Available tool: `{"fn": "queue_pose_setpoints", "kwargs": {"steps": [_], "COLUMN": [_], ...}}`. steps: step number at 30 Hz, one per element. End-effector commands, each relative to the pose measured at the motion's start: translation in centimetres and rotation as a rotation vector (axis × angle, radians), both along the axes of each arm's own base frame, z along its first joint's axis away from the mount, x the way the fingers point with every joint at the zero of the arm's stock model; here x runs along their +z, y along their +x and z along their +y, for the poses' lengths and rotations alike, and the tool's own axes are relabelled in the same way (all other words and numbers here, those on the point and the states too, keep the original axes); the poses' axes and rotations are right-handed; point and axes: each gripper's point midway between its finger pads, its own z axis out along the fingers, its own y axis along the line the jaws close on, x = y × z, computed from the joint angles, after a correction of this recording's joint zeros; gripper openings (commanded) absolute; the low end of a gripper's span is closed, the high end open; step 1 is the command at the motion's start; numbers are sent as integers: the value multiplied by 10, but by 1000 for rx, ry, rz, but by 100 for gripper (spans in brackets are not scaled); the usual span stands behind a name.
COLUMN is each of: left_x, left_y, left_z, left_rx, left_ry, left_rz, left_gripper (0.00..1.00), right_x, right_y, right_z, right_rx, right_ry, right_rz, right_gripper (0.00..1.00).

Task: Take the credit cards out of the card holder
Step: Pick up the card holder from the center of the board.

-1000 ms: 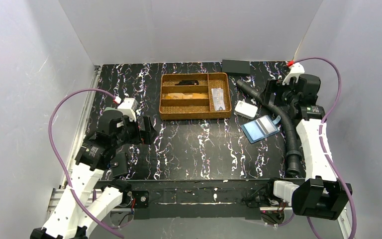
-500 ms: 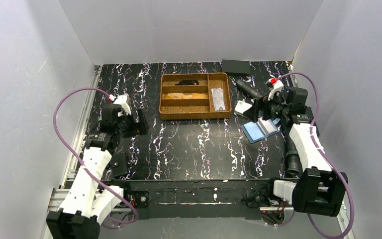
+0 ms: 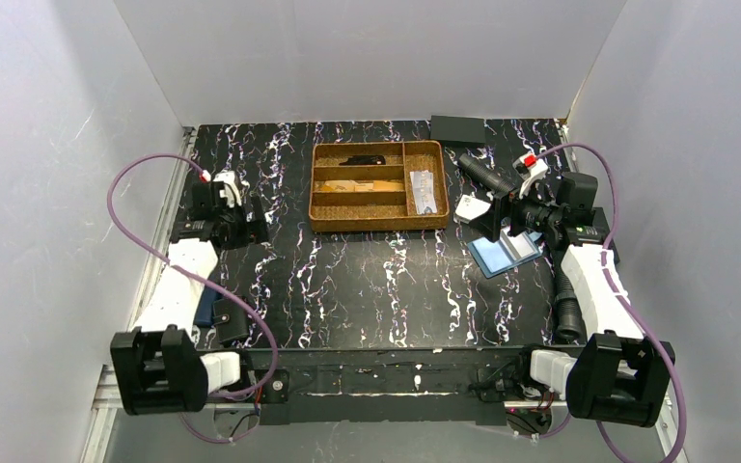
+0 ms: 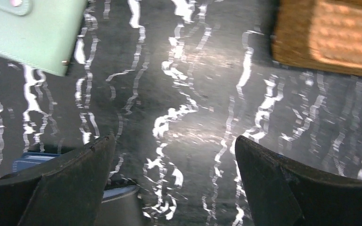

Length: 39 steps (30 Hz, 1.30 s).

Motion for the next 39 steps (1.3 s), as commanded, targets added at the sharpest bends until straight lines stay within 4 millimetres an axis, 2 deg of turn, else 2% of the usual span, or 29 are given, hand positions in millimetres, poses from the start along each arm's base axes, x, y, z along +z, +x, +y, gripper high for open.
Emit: {"fn": "queue_pose_setpoints", "kwargs": {"steps": [1,6,12,16,24,31,33,36,39], "left_x": [-6,-24,-39,-53,-79,-97,-97,-91,-76], "left_y": [15,32,47,55,66,65,64,67,71], "left_z": [45,83,119,129,137,137,135,126,112], "left_rx": [83,189,95,19,-63,-79,-79,-98,-134], "left_ry": [140,240,488,572,637,635,623,606,599], "left_rz": [29,87,153,175,271,331,326,295,244], "left_gripper": [98,93,87,84,70,47,30,13,1], "right_x": [6,6,5,2,-1,-3,-3,-4,-4], "right_y": [3,2,1,1,2,2,2,2,2], "right_z": [1,2,3,3,4,4,4,4,4], "right_rx": [20,23,33,32,33,36,38,40,40], "right_ry": [5,4,13,14,17,18,18,20,19], "right_rz": [-31,-30,-20,-12,2,12,14,18,18], "right_gripper": [98,98,98,98,98,98,98,98,98]}}
